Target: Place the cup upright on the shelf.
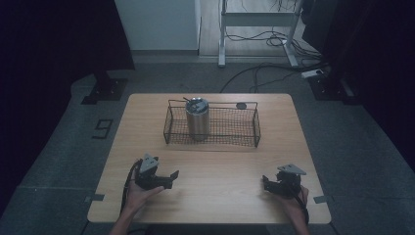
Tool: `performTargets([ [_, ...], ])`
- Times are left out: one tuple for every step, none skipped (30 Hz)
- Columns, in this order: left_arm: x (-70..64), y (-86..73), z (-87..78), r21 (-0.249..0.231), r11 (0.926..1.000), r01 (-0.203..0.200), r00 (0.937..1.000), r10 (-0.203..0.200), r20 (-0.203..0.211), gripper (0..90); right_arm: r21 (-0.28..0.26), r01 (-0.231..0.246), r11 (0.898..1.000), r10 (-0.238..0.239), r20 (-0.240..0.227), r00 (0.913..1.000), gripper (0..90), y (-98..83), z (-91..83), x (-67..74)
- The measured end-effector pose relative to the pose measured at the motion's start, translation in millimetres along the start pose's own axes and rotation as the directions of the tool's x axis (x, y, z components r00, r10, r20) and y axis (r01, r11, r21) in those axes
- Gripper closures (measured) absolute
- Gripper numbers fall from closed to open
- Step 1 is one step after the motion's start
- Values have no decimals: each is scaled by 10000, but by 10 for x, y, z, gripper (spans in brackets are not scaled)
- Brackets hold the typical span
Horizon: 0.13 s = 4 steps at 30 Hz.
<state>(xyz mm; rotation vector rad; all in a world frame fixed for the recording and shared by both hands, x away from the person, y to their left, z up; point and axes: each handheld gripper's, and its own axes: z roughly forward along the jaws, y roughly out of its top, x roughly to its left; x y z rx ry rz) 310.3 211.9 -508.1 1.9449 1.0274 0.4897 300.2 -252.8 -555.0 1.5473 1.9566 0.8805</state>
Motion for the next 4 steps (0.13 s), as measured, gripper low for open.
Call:
performTargets([
  [-3, 1, 5, 12, 10000, 0, 10000, 0, 13, 5, -1, -5, 10000, 5, -1, 10000, 144, 0, 0, 0],
  [-3, 2, 7, 17, 10000, -13, 10000, 13, 18, 5, 0, -4, 10000, 4, 2, 10000, 144, 0, 0, 0],
  [-3, 2, 9, 28, 10000, -14, 10000, 14, 12, 5, 0, -4, 10000, 4, 3, 10000, 143, 1, 1, 1],
  [-3, 2, 9, 28, 10000, -14, 10000, 14, 12, 6, 0, -4, 10000, 4, 3, 10000, 143, 1, 1, 1],
])
